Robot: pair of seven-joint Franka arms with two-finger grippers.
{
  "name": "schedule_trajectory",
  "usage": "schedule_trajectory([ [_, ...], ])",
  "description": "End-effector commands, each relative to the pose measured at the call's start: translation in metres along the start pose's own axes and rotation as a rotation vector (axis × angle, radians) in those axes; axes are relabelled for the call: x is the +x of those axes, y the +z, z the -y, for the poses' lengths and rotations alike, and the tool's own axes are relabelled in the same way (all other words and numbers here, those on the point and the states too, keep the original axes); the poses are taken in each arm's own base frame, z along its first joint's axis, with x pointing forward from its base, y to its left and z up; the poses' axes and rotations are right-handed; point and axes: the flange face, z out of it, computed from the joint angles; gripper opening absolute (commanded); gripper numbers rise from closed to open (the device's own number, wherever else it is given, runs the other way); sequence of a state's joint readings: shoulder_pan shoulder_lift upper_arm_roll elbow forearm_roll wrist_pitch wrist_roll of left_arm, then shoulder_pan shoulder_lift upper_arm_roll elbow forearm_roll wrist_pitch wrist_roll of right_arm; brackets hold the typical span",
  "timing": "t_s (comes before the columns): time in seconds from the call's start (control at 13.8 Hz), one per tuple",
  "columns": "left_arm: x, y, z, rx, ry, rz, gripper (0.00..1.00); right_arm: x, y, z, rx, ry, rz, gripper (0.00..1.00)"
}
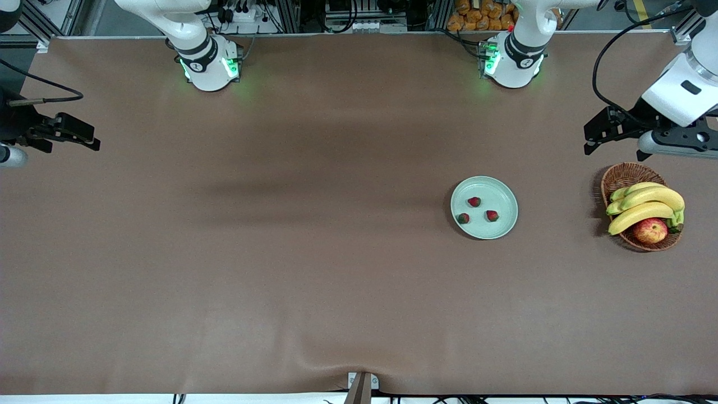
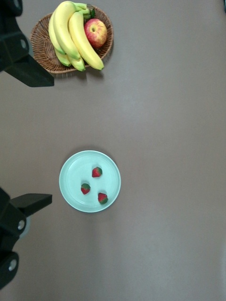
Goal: Collect all strawberries into plate
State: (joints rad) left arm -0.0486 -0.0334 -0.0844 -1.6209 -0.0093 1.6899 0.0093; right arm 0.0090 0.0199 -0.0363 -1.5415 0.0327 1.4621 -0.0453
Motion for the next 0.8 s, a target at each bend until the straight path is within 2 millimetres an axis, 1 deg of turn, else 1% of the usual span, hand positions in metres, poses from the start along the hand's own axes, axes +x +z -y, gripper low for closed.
schedule_trajectory([
  [0.0, 0.005, -0.011, 0.003, -0.016, -0.002, -0.013, 1.00, 0.000, 0.001, 0.004, 0.011, -0.002, -0.003, 1.00],
  [0.07, 0.005, -0.011, 0.011, -0.015, -0.016, -0.012, 1.00, 0.000, 0.002, 0.003, 0.011, 0.000, -0.002, 1.00],
  [0.29, -0.002, -0.018, 0.023, 0.009, -0.031, -0.005, 1.00, 0.002, 0.001, 0.004, 0.012, -0.002, -0.014, 1.00],
  [0.44, -0.001, -0.016, 0.027, 0.011, -0.037, 0.000, 1.00, 0.002, 0.001, 0.003, 0.012, 0.000, -0.017, 1.00],
  [0.73, 0.000, -0.015, 0.027, 0.007, -0.040, 0.001, 1.00, 0.004, 0.004, 0.007, 0.010, -0.007, -0.010, 1.00],
])
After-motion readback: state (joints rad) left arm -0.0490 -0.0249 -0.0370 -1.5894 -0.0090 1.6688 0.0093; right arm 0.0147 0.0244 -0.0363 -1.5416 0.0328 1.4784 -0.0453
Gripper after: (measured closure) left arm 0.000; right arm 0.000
